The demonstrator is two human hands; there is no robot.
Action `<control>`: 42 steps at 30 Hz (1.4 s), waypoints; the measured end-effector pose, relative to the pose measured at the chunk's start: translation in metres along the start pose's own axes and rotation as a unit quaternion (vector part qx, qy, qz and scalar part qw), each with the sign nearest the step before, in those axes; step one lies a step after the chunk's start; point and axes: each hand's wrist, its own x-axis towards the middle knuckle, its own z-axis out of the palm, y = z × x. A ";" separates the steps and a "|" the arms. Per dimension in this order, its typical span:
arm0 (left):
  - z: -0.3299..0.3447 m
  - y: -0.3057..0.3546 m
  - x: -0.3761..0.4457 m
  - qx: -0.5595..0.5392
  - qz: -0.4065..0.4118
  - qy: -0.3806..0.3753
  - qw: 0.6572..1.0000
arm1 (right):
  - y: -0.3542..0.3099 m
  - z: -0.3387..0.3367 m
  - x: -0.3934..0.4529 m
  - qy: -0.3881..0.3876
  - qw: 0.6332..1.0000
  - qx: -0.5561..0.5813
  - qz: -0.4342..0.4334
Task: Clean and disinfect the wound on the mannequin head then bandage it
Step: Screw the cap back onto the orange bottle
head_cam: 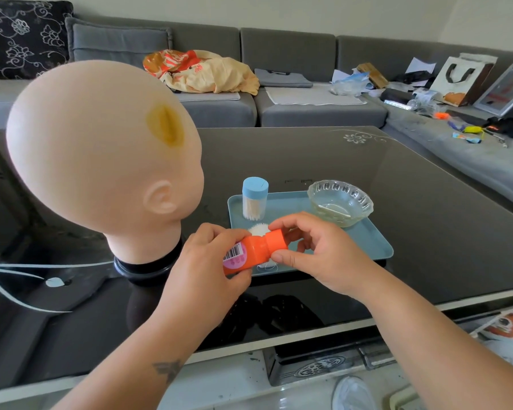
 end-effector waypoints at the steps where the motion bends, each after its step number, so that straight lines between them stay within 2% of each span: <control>1: 0.000 0.000 0.000 0.005 0.004 0.002 1.000 | 0.000 0.000 0.000 0.000 1.000 0.001 0.002; 10: 0.000 0.002 -0.001 0.019 0.020 0.011 1.000 | -0.009 0.002 -0.001 0.020 0.996 0.046 0.067; 16: 0.000 0.004 -0.001 0.008 0.019 0.008 1.000 | -0.014 0.004 -0.002 0.045 0.997 -0.038 0.055; 18: 0.000 0.003 -0.001 0.003 0.013 0.011 1.000 | -0.013 0.000 -0.002 0.025 0.997 -0.042 0.058; 23: -0.002 0.002 0.000 0.000 -0.001 0.018 1.000 | -0.009 -0.012 -0.005 -0.080 0.992 -0.088 0.036; 39: -0.003 0.005 -0.001 -0.011 -0.002 0.012 1.000 | -0.011 -0.008 -0.002 -0.016 0.994 -0.077 0.078; 42: -0.003 0.004 -0.001 -0.008 -0.008 0.014 1.000 | -0.009 -0.011 -0.002 -0.040 0.995 -0.072 0.061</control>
